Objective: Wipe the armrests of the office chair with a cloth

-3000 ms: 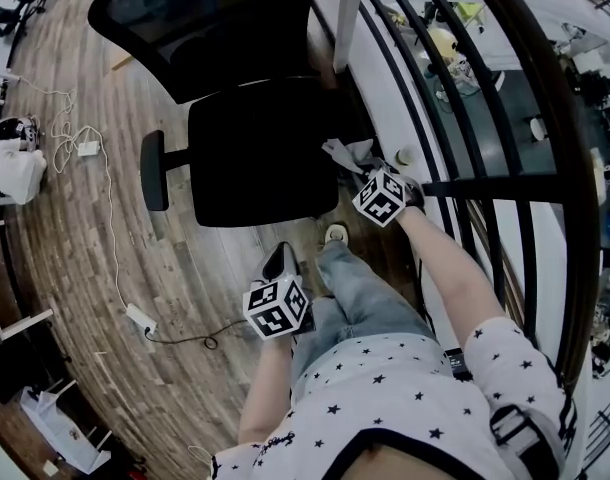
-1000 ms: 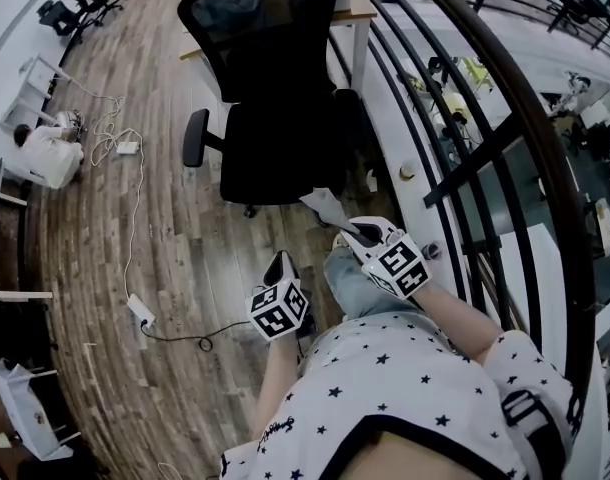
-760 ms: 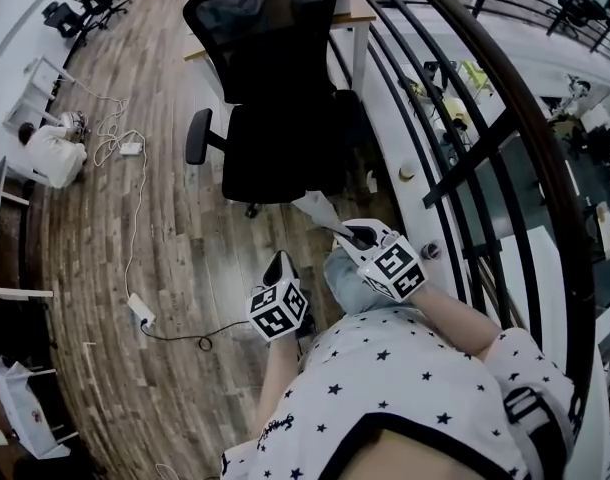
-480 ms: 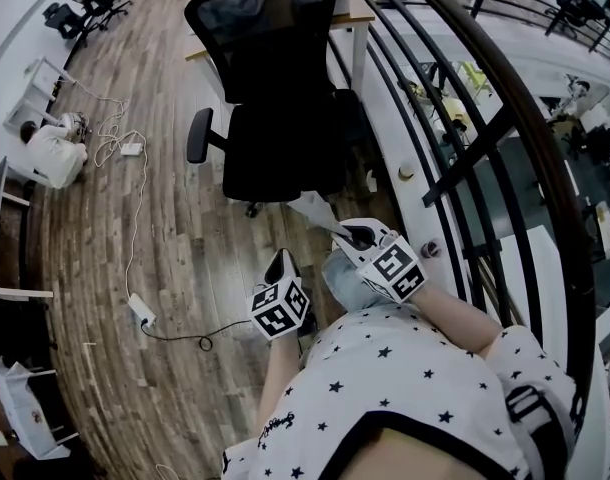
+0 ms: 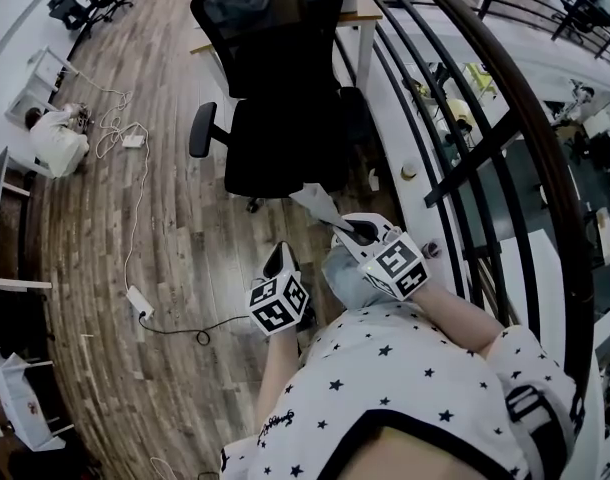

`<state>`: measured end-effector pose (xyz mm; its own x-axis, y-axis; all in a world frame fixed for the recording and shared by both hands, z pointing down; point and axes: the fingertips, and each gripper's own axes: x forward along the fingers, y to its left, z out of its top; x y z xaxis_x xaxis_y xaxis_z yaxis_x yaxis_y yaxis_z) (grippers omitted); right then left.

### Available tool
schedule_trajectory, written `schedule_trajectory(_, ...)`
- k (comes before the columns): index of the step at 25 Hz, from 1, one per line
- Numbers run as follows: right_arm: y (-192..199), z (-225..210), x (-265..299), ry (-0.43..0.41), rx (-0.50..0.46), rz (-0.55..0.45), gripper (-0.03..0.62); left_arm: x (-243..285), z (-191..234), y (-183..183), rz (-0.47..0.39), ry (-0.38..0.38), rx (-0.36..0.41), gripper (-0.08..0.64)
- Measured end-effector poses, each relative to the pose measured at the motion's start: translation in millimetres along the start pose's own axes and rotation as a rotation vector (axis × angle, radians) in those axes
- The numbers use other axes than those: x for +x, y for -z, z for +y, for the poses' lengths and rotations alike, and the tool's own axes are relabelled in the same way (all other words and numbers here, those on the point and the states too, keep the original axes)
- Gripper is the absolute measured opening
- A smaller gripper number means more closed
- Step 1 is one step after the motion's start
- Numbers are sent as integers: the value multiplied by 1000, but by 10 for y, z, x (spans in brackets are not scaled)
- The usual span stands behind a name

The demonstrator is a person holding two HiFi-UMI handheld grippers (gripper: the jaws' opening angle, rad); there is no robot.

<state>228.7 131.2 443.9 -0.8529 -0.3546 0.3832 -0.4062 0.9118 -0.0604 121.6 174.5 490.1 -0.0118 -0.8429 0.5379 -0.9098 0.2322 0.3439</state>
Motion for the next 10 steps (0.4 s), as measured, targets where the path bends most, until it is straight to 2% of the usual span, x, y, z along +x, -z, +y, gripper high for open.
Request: schedule_trajectory(10, -37, 42, 25, -11, 9, -12, 28, -57, 91, 44, 8, -21, -8, 3)
